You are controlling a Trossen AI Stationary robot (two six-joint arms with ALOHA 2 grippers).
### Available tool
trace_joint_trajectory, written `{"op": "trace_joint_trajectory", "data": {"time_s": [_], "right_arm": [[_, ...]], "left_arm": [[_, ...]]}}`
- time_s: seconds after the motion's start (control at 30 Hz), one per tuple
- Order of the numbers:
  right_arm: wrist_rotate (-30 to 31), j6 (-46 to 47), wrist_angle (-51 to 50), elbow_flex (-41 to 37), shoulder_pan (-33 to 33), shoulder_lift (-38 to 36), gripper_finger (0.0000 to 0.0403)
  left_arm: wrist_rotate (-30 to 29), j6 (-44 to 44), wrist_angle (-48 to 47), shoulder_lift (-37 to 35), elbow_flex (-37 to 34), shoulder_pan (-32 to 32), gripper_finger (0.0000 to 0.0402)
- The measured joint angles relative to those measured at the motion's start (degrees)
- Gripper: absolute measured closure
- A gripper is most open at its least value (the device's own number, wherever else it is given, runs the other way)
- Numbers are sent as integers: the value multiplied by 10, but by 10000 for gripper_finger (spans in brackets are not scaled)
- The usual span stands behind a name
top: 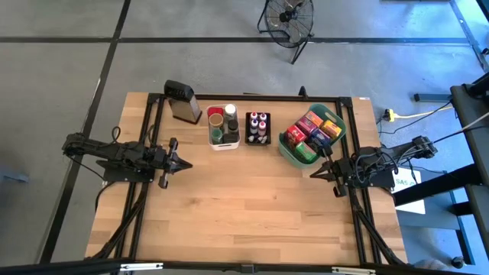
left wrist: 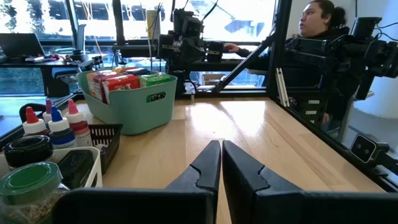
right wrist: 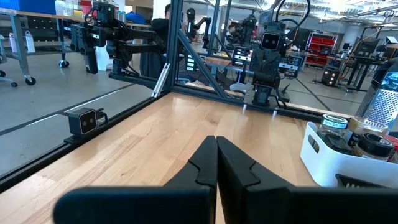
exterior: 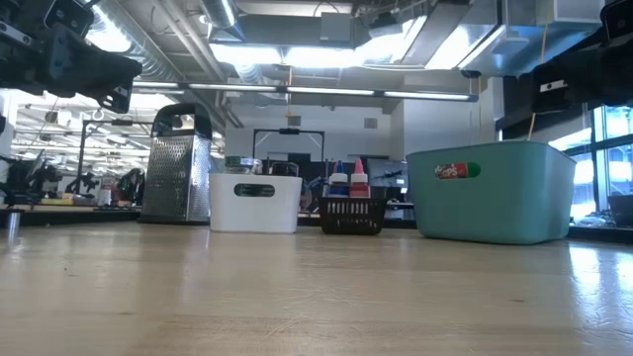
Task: Pick & Place Kitchen Items
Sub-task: Return to Home Position
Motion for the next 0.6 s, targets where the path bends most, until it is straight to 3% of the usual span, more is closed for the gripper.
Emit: {"op": "trace_joint_trajectory", "data": {"time_s": [0.6], "right_arm": [[0, 0, 0, 0, 0, 0, 400]], "left_arm": [[0, 0, 0, 0, 0, 0, 391]]}}
